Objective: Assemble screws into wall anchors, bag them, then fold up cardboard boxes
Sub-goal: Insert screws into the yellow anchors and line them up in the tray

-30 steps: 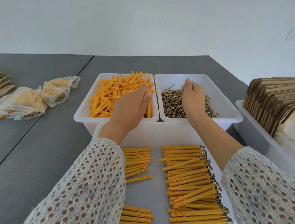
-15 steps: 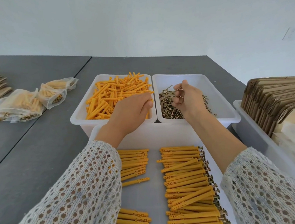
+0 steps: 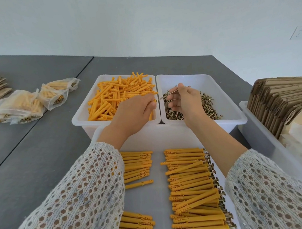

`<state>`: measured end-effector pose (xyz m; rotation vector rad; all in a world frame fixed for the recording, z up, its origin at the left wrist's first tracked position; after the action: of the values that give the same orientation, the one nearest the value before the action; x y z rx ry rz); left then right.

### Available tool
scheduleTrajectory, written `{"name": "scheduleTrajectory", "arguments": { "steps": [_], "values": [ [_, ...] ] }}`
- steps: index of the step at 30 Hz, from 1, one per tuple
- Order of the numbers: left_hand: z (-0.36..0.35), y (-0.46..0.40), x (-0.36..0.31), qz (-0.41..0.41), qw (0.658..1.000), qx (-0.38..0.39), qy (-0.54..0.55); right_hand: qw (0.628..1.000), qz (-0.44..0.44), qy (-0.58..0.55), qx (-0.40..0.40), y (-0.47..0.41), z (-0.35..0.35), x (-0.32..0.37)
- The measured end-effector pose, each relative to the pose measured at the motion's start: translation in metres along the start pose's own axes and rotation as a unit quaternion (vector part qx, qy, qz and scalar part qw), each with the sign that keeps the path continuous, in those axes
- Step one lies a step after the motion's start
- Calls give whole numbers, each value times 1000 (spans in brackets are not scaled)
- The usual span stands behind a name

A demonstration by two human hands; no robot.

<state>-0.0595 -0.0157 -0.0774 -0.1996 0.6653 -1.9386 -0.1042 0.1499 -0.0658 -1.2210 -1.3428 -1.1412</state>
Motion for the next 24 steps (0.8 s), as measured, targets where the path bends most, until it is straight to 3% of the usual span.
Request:
{"name": "scheduleTrajectory", "arguments": {
  "steps": [6,10,13,19,24],
  "values": [
    [2,1,1,45,994,-26,97,982,44,153,98,5,-8,0],
    [12,-5,-4,66,974,-114,183,957,108,227,142,9,-19,-2],
    [17,-10,-5,132,935,-165,285,952,136,232,150,9,-24,-2],
    [22,-9,-9,135,857,-70,493,958,121,158,204,15,-31,2],
    [15,-7,5,267,749,-41,605,942,25,112,316,24,-33,8]
  ]
}}
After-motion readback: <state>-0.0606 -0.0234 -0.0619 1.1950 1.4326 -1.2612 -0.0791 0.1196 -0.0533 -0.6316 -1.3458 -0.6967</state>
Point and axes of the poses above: each hand's wrist, its own y-axis away from the middle knuckle, its own z-axis out of the back of the hand, x = y × z, the point moved 2 cm from there along -y, towards the middle knuckle, and after that the axes turned 6 degrees about -z, right-handed, at the moved point
